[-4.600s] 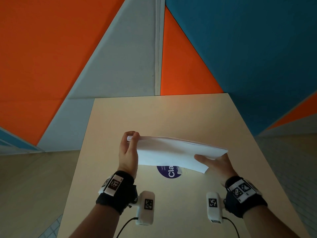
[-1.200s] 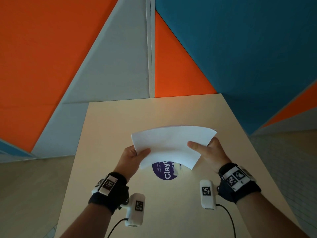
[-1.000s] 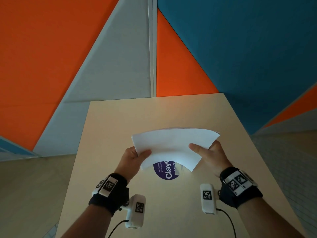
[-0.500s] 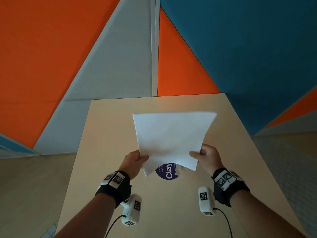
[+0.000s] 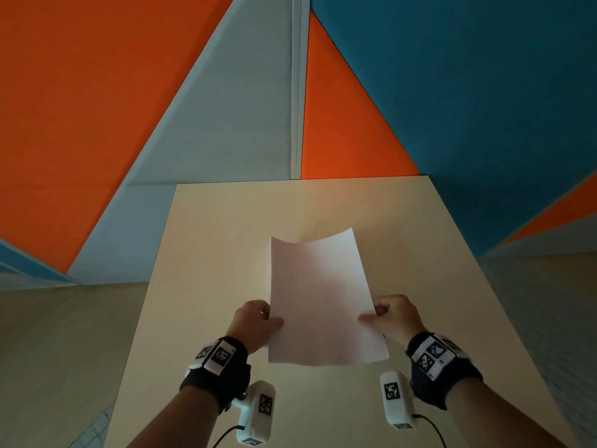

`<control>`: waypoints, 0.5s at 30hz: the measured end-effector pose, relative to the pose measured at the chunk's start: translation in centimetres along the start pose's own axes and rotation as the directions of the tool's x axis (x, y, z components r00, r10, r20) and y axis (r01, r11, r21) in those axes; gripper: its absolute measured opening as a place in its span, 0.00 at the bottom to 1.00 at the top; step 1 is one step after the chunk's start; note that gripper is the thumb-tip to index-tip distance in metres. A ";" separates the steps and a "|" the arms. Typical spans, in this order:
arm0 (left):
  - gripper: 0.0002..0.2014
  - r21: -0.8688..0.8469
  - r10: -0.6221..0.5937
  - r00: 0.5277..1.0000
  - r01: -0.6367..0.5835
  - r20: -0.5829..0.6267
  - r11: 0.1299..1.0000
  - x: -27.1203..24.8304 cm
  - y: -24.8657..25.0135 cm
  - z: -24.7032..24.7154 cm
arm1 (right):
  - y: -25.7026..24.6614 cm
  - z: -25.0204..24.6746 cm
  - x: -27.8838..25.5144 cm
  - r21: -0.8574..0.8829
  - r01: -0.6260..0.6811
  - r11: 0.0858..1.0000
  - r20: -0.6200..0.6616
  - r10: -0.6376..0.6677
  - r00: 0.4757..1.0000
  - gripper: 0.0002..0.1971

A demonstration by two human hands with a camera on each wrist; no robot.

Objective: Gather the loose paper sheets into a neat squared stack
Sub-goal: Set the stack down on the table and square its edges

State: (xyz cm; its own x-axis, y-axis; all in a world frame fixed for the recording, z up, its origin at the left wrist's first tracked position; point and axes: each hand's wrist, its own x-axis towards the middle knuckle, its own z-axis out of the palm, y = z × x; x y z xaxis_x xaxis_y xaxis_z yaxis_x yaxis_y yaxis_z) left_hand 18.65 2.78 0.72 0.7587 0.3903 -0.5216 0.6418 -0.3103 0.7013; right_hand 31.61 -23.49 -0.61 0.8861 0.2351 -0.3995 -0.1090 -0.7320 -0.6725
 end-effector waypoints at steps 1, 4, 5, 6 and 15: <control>0.09 0.009 -0.017 1.000 0.017 0.006 1.000 -0.1 -0.4 0.4 | 0.5 0.4 -0.1 -0.010 -0.016 1.000 0.005 0.016 1.000 0.20; 0.07 0.040 -0.046 0.999 0.046 0.012 0.998 -0.4 -1.0 1.5 | 1.3 1.0 -0.5 -0.023 -0.065 0.998 0.016 0.065 0.998 0.18; 0.07 0.048 -0.052 0.999 0.051 0.016 0.998 -0.3 -1.2 1.7 | 1.4 1.1 -0.5 -0.019 -0.081 0.997 0.015 0.082 0.997 0.15; 0.07 0.053 -0.060 0.998 0.059 0.019 0.997 -0.3 -1.2 1.9 | 1.5 1.2 -0.6 -0.019 -0.094 0.995 0.015 0.094 0.995 0.12; 0.11 0.144 -0.125 0.992 0.121 0.020 0.982 -0.2 -1.9 3.0 | 1.1 2.3 -1.1 -0.101 -0.163 0.981 0.000 0.164 0.986 0.14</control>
State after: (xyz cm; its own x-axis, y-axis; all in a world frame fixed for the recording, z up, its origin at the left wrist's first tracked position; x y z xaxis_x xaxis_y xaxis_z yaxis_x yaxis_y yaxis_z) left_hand 17.64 0.73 -1.96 0.6745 0.4087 -0.6148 0.7382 -0.3824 0.5557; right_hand 29.48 -23.05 -2.32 0.8561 0.1119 -0.5045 -0.2061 -0.8214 -0.5319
